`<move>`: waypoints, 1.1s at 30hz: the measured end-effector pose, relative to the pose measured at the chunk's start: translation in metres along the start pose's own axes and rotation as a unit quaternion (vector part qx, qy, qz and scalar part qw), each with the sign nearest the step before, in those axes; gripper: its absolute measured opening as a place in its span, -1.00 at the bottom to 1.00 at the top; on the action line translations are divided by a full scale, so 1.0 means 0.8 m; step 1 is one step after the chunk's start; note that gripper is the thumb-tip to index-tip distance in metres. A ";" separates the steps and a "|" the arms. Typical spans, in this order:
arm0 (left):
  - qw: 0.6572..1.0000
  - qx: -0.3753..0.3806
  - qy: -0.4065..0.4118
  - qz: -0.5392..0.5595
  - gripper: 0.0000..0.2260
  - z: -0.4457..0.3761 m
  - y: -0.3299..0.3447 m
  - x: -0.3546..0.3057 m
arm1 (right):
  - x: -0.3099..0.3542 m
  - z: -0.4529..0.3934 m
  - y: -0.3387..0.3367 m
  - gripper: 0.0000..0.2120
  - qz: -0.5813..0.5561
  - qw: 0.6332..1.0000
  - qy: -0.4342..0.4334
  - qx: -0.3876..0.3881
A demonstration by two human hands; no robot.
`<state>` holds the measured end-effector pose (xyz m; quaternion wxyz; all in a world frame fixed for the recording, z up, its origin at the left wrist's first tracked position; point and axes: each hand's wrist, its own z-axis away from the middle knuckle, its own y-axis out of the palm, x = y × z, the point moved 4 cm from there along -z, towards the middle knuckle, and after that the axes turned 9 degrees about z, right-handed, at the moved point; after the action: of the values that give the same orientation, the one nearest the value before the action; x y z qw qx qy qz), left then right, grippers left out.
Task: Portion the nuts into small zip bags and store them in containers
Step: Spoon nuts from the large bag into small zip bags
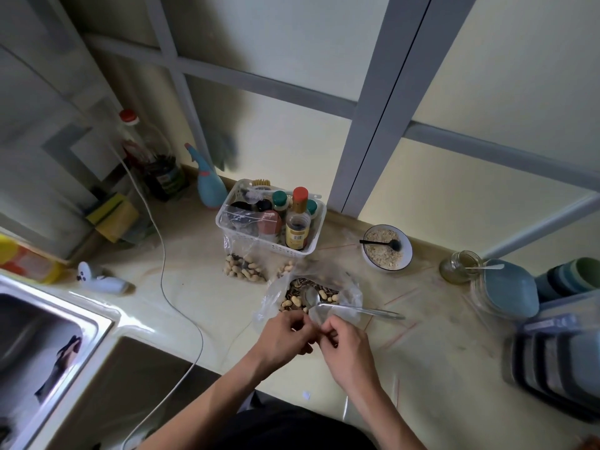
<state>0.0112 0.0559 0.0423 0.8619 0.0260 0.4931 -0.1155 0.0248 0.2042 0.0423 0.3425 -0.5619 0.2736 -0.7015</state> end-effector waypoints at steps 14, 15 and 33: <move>0.991 0.013 0.070 -0.116 -0.84 -0.006 -0.004 0.004 | -0.011 0.001 0.000 -0.82 -0.092 0.993 0.070 0.021; 0.988 -0.001 0.075 -0.136 -0.83 -0.007 -0.003 0.003 | -0.010 0.001 0.001 -0.81 -0.083 0.995 0.062 0.006; 0.952 -0.065 0.051 -0.294 -0.76 0.003 -0.017 -0.008 | -0.003 0.005 0.006 -0.84 0.138 0.972 -0.012 0.191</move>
<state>0.0071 0.0431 0.0504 0.7633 -0.1700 0.5286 -0.3301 0.0297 0.2035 0.0380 0.5406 -0.4512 0.2054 -0.6797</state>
